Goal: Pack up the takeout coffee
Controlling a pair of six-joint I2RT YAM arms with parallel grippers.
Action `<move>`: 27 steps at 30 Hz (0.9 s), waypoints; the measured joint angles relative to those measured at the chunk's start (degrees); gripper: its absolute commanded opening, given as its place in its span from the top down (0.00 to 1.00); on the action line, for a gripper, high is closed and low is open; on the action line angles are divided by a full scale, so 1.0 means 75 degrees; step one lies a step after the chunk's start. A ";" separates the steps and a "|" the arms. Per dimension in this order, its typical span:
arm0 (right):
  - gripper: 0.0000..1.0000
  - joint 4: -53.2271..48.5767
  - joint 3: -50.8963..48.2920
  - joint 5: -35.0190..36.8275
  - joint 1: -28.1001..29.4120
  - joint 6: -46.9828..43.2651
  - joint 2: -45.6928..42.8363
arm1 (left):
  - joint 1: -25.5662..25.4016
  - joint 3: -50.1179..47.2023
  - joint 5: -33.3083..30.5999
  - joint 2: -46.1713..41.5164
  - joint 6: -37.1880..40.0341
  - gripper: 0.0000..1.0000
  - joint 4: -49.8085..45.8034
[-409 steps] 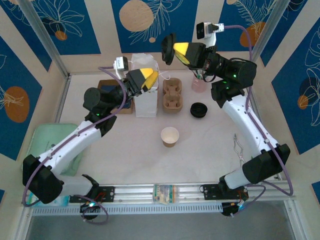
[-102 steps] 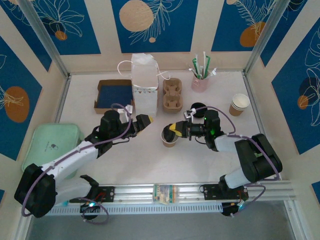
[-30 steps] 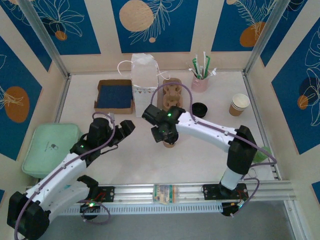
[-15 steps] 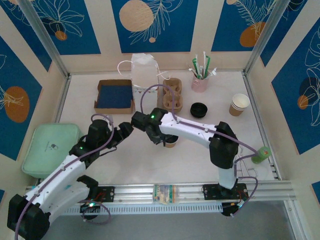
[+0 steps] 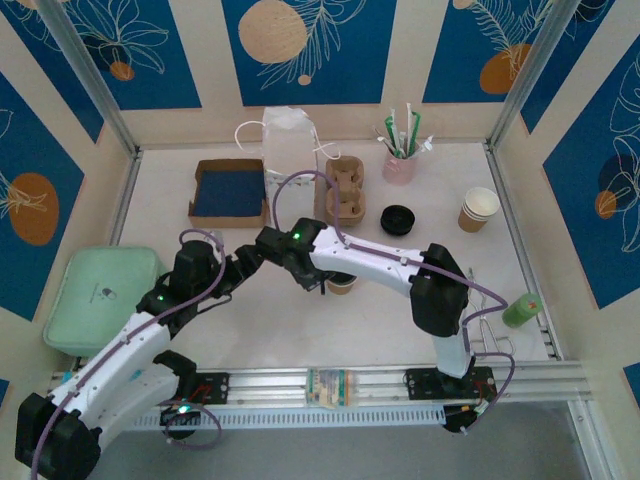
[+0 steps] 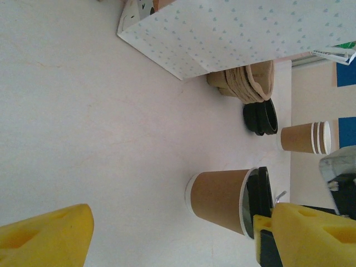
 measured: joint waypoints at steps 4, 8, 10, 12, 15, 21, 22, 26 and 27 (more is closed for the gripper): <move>0.86 -0.0050 0.0090 0.0006 0.0000 -0.0006 -0.0003 | 0.0003 -0.0003 0.0000 -0.0003 0.0000 0.17 0.0003; 0.88 -0.0152 0.0093 0.0020 0.0000 0.0017 -0.0029 | 0.0015 0.0000 0.0020 -0.0003 0.0003 0.17 0.0006; 0.88 -0.0149 0.0093 -0.0067 -0.0029 0.0017 -0.0163 | 0.0017 0.0000 0.0055 -0.0006 0.0003 0.17 0.0012; 0.88 -0.0023 0.0064 -0.0291 -0.0096 0.0015 -0.0525 | 0.0017 0.0000 0.0090 -0.0006 0.0003 0.16 0.0038; 0.88 0.0764 -0.0481 -0.1157 -0.0417 0.0000 -0.1798 | 0.0023 0.0000 0.0230 0.0003 0.0009 0.16 0.0166; 0.88 0.3730 -0.3325 -0.4788 -0.3389 0.0676 -0.5814 | 0.0029 0.0017 0.0641 0.0221 0.0070 0.16 0.0621; 0.89 0.4194 -0.3806 -0.5380 -0.3949 0.0915 -0.6277 | 0.0023 0.0017 0.0729 0.0286 0.0070 0.16 0.0758; 0.89 0.6038 -0.5167 -0.7854 -0.5348 0.2043 -0.7294 | -0.0195 0.0020 0.1157 0.0603 -0.0023 0.15 0.1635; 0.89 0.6525 -0.5377 -0.8361 -0.5552 0.2363 -0.7356 | -0.0291 0.0044 0.1250 0.0679 -0.0067 0.15 0.1886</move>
